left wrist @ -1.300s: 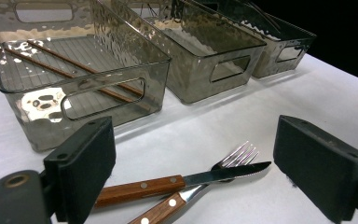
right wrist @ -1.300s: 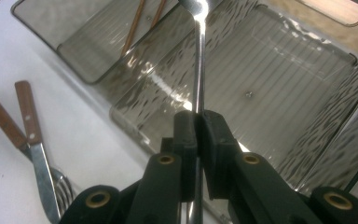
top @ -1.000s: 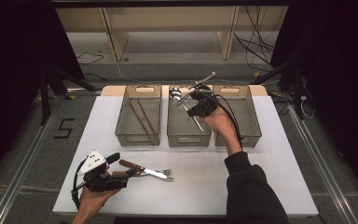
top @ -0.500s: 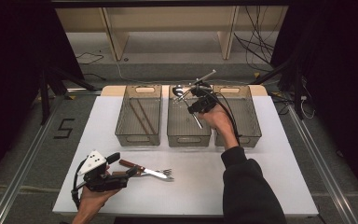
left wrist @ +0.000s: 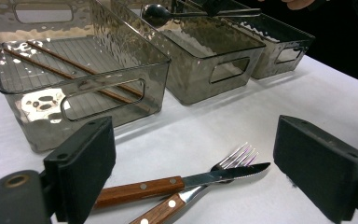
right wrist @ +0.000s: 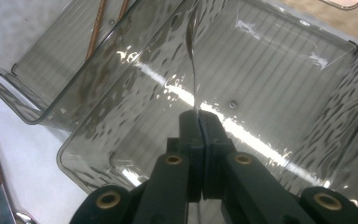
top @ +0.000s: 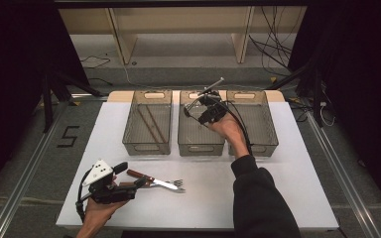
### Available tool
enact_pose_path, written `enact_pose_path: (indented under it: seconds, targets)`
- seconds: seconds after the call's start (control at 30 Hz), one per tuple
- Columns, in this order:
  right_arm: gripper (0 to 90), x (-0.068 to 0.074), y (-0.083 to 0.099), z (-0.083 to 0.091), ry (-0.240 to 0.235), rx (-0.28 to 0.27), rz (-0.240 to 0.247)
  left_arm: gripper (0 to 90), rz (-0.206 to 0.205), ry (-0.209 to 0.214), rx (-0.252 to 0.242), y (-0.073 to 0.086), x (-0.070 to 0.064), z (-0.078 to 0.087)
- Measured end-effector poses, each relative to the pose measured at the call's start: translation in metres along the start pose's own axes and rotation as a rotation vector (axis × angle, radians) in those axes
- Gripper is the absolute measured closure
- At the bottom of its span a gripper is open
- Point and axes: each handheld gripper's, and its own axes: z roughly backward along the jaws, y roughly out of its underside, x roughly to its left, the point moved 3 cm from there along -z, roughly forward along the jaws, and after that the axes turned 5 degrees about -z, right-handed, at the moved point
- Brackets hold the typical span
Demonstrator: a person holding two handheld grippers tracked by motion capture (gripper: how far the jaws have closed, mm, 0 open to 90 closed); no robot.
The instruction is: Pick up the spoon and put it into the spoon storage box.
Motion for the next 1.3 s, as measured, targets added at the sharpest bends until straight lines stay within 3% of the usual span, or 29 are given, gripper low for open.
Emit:
enact_pose_path:
  seconds: [0.27, 0.3, 0.37, 0.47, 0.87, 1.07, 1.3]
  targets:
    - [89.0, 0.001, -0.001, -0.007, 0.010, -0.002, -0.018, 12.4, -0.005, 0.000, 0.000, 0.000, 0.000, 0.001]
    - [85.6, 0.001, -0.001, -0.009, 0.011, 0.006, -0.022, 12.4, -0.004, 0.000, 0.001, 0.000, 0.000, 0.000]
    - [69.6, 0.001, -0.001, -0.012, 0.015, 0.017, -0.035, 12.4, -0.005, 0.000, 0.002, 0.000, 0.000, 0.000]
    - [61.8, 0.001, -0.001, -0.011, -0.021, 0.002, -0.041, 12.4, -0.009, 0.001, 0.005, 0.000, 0.000, 0.001]
    - [43.3, 0.003, 0.011, 0.015, -0.063, -0.081, -0.019, 12.4, -0.007, 0.001, 0.009, 0.000, 0.000, 0.000]
    - [37.1, 0.005, 0.025, 0.028, -0.101, -0.133, -0.017, 12.4, -0.009, -0.001, 0.008, 0.000, 0.000, -0.001]
    - [33.6, 0.013, 0.047, 0.048, -0.133, -0.193, 0.026, 12.4, -0.007, 0.002, 0.013, 0.000, 0.000, -0.001]
